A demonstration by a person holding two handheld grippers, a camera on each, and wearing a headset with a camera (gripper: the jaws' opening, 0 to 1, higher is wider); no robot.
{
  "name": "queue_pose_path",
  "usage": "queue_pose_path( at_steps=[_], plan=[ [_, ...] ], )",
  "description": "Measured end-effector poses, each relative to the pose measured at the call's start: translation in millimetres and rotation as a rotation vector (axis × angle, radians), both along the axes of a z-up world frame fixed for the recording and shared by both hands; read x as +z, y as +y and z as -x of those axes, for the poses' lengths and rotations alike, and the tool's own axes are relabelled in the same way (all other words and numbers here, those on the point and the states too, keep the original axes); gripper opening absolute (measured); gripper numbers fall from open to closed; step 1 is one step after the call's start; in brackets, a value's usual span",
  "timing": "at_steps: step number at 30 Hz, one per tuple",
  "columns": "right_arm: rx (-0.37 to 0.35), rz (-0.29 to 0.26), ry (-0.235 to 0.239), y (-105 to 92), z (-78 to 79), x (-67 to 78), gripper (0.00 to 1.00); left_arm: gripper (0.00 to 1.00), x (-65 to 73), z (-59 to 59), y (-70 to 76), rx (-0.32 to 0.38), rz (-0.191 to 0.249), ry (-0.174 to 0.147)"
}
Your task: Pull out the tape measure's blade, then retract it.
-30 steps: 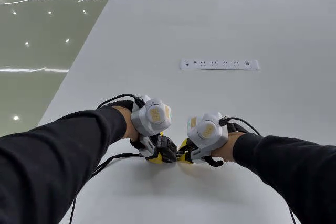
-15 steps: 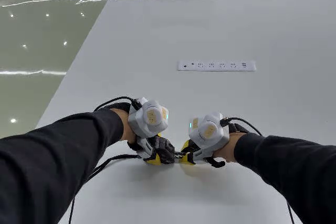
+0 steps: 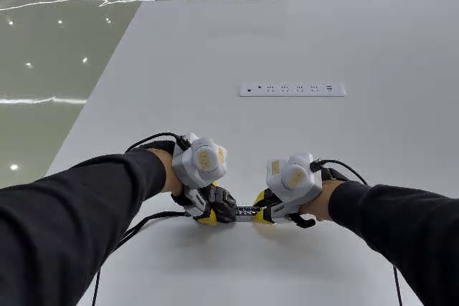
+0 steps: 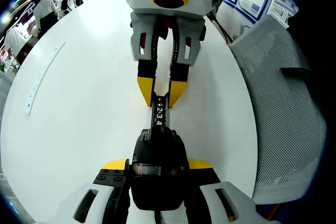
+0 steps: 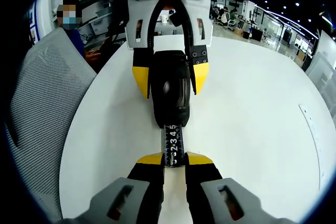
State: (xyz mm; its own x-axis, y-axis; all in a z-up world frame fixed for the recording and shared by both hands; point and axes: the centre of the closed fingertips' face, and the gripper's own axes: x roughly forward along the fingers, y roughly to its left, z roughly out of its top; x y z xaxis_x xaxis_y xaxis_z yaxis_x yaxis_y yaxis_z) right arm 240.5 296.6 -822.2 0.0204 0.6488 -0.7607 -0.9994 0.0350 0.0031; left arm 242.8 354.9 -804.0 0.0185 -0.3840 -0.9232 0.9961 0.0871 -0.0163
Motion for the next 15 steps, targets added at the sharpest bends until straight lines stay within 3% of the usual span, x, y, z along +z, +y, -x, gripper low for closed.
queue_pose_path(
  at_steps=[15],
  plan=[
    [-0.018,0.024,0.010,-17.8,-0.5,0.7,0.11,0.36,-0.5,0.1,0.1,-0.004,-0.007,0.000]
  ],
)
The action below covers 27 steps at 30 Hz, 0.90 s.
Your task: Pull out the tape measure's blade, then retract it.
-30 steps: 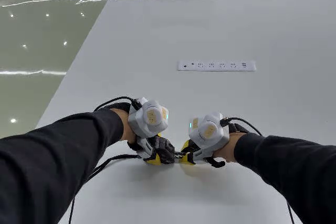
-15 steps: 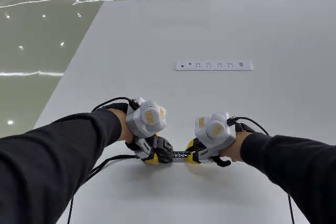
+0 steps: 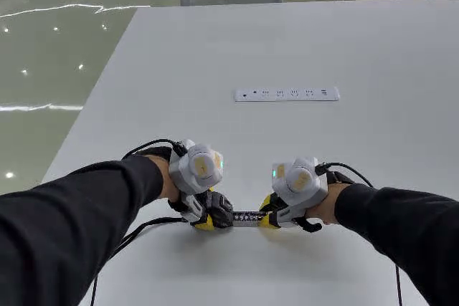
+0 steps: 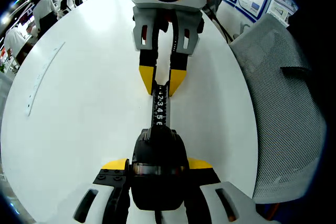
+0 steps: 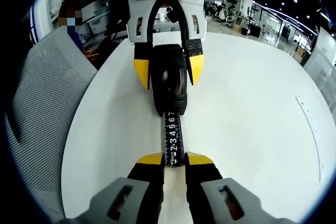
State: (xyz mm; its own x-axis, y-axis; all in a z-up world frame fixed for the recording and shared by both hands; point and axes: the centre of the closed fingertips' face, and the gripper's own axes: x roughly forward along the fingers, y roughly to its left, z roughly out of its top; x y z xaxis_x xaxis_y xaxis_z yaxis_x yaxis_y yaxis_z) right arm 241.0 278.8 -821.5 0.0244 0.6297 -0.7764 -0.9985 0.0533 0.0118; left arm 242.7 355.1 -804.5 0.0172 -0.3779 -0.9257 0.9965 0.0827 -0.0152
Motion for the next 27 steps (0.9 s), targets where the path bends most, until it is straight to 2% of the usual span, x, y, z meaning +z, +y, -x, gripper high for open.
queue_pose_path(
  at_steps=[11,27],
  plan=[
    [0.008,0.015,-0.011,-17.6,-1.7,0.5,0.11,0.36,-0.3,-0.4,0.2,0.000,0.003,-0.005],
    [-0.008,0.027,0.001,-49.8,-3.8,-1.3,0.11,0.36,-0.6,-0.6,-0.9,0.002,0.012,-0.014]
  ],
)
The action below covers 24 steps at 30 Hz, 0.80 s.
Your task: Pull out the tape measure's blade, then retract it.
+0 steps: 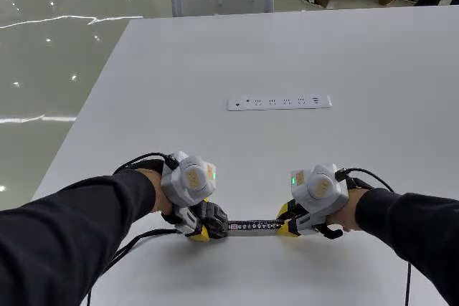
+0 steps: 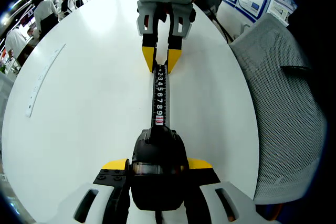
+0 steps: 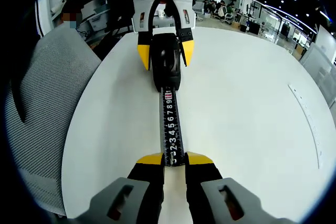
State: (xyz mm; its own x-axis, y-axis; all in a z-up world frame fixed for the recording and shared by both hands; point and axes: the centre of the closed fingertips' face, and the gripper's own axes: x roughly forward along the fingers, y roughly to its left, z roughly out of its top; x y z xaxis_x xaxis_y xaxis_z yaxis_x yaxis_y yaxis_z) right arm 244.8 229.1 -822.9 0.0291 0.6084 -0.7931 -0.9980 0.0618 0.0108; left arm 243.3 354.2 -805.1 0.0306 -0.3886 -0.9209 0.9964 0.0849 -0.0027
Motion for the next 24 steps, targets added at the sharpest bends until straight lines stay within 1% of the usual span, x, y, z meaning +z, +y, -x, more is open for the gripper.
queue_pose_path(
  at_steps=[9,13,24],
  plan=[
    [-0.010,0.005,0.002,-14.6,1.1,-0.3,0.11,0.36,-0.2,-0.3,-0.4,0.004,0.002,0.002],
    [0.000,0.012,-0.007,-18.8,3.1,-0.2,0.11,0.36,-0.3,-0.3,-0.5,0.004,-0.001,0.002],
    [-0.028,0.020,-0.004,-39.5,-0.1,0.9,0.11,0.36,-0.4,-0.8,-0.7,0.013,0.004,0.000]
  ],
)
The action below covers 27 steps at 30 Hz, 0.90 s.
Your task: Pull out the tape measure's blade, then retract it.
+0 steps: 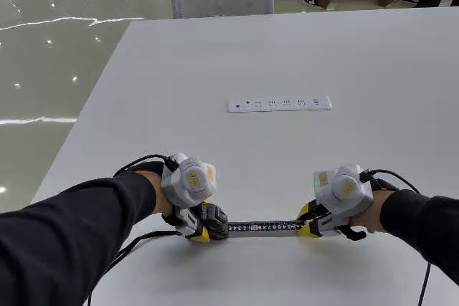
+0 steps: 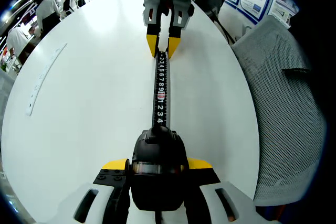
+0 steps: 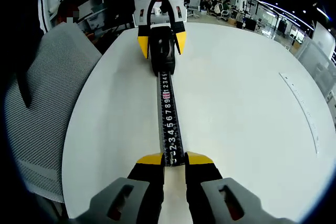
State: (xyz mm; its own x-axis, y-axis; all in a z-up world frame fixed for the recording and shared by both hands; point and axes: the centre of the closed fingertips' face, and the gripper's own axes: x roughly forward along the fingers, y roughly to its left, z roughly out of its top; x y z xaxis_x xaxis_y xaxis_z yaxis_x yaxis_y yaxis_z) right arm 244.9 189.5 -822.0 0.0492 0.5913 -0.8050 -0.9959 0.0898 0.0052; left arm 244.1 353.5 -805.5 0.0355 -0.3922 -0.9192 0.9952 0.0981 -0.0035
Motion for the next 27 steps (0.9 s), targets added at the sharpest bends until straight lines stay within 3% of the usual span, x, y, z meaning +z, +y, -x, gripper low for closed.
queue_pose_path(
  at_steps=[8,27],
  plan=[
    [0.022,0.014,-0.013,-8.3,1.3,1.3,0.11,0.36,-0.4,-0.6,0.1,0.002,0.004,0.000],
    [-0.006,0.046,-0.002,-48.4,0.1,-0.7,0.10,0.36,-0.1,-0.9,-0.1,0.003,0.005,-0.003]
  ],
)
